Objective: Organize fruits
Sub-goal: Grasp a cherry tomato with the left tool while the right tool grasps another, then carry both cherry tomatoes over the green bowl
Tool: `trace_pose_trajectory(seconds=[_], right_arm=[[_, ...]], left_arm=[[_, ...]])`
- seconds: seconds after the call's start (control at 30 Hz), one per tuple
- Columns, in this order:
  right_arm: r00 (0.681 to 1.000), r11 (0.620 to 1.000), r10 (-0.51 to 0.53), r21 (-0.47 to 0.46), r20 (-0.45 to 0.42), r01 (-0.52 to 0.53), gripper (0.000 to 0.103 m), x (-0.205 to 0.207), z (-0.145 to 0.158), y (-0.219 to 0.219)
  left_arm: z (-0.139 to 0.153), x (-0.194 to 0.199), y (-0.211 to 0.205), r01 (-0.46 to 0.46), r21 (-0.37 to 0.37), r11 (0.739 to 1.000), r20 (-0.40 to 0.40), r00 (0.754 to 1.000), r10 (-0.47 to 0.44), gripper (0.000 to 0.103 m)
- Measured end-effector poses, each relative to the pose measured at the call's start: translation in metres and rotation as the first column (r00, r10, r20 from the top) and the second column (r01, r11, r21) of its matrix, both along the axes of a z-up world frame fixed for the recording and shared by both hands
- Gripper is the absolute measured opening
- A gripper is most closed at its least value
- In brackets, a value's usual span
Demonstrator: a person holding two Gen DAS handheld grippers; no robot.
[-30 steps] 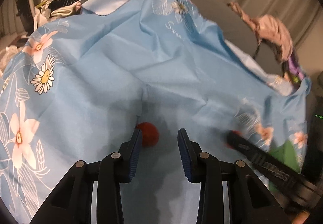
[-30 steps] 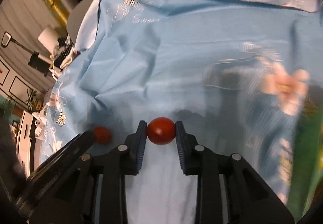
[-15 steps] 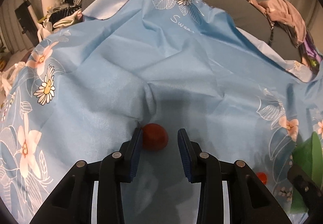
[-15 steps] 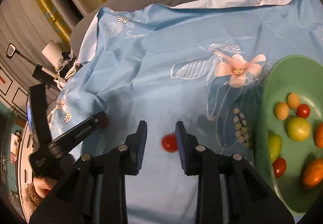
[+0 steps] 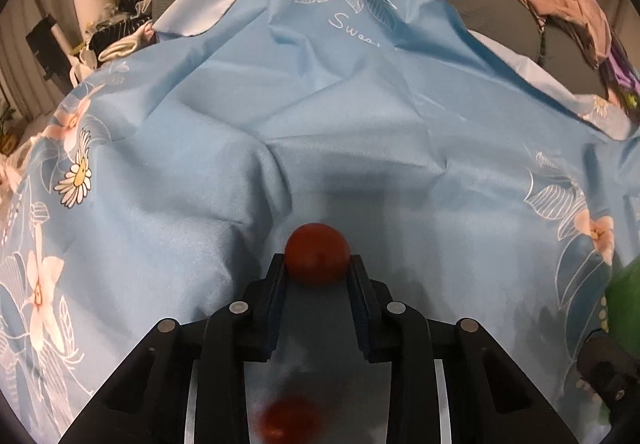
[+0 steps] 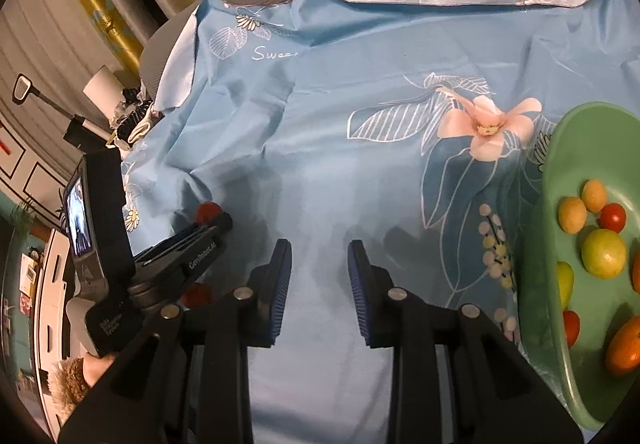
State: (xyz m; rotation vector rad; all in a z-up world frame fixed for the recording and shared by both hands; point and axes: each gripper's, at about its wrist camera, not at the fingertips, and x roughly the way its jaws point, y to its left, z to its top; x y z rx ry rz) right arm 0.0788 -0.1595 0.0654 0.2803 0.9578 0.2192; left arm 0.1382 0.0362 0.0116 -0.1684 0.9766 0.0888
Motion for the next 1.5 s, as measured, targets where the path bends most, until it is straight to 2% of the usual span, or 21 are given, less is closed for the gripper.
trace_pose_trajectory(seconds=[0.1, 0.17, 0.33, 0.43, 0.5, 0.53, 0.83, 1.03, 1.2, 1.4, 1.5], right_arm=[[1.0, 1.0, 0.013, 0.003, -0.006, -0.013, 0.03, 0.002, -0.002, 0.002], [0.999, 0.999, 0.035, 0.004, -0.021, -0.035, 0.03, 0.005, -0.006, 0.005], [0.991, 0.992, 0.127, 0.031, -0.051, -0.125, 0.032, 0.011, -0.016, 0.032], [0.979, 0.981, 0.191, 0.048, -0.074, -0.187, 0.04, 0.015, -0.024, 0.054], [0.972, 0.975, 0.222, 0.048, -0.079, -0.219, 0.052, 0.018, -0.027, 0.069], [0.968, 0.971, 0.238, 0.042, -0.08, -0.235, 0.052, 0.021, -0.029, 0.078], [0.926, 0.928, 0.366, -0.039, -0.096, -0.371, 0.05, 0.024, -0.048, 0.133], [0.909, 0.901, 0.412, -0.124, -0.059, -0.417, 0.032, 0.015, -0.05, 0.148], [0.912, 0.906, 0.404, -0.107, -0.07, -0.41, 0.029, 0.014, -0.05, 0.141], [0.952, 0.951, 0.306, -0.028, -0.031, -0.306, 0.029, -0.002, -0.026, 0.097], [0.973, 0.973, 0.229, -0.035, 0.019, -0.228, 0.029, -0.018, -0.006, 0.068]], left_arm=[[0.004, -0.006, 0.011, -0.023, -0.051, 0.998, 0.001, 1.0, 0.023, 0.029], [0.014, -0.016, 0.023, -0.031, -0.139, 0.99, 0.014, 0.999, 0.034, 0.028], [0.038, -0.049, 0.039, -0.046, -0.215, 0.976, 0.084, 0.994, 0.066, 0.028], [0.053, -0.065, 0.051, -0.049, -0.234, 0.971, 0.122, 0.989, 0.08, 0.028], [0.059, -0.068, 0.055, -0.055, -0.232, 0.971, 0.138, 0.986, 0.089, 0.028], [0.062, -0.071, 0.057, -0.058, -0.232, 0.971, 0.147, 0.985, 0.094, 0.028], [0.07, -0.076, 0.078, -0.08, -0.266, 0.961, 0.167, 0.978, 0.128, 0.028], [0.074, -0.078, 0.072, -0.055, -0.257, 0.965, 0.18, 0.978, 0.104, 0.028], [0.077, -0.079, 0.065, -0.038, -0.248, 0.968, 0.185, 0.979, 0.086, 0.028], [0.084, -0.083, 0.051, 0.002, -0.238, 0.971, 0.204, 0.978, 0.047, 0.028], [0.087, -0.086, 0.039, 0.035, -0.224, 0.974, 0.214, 0.977, 0.014, 0.028]])
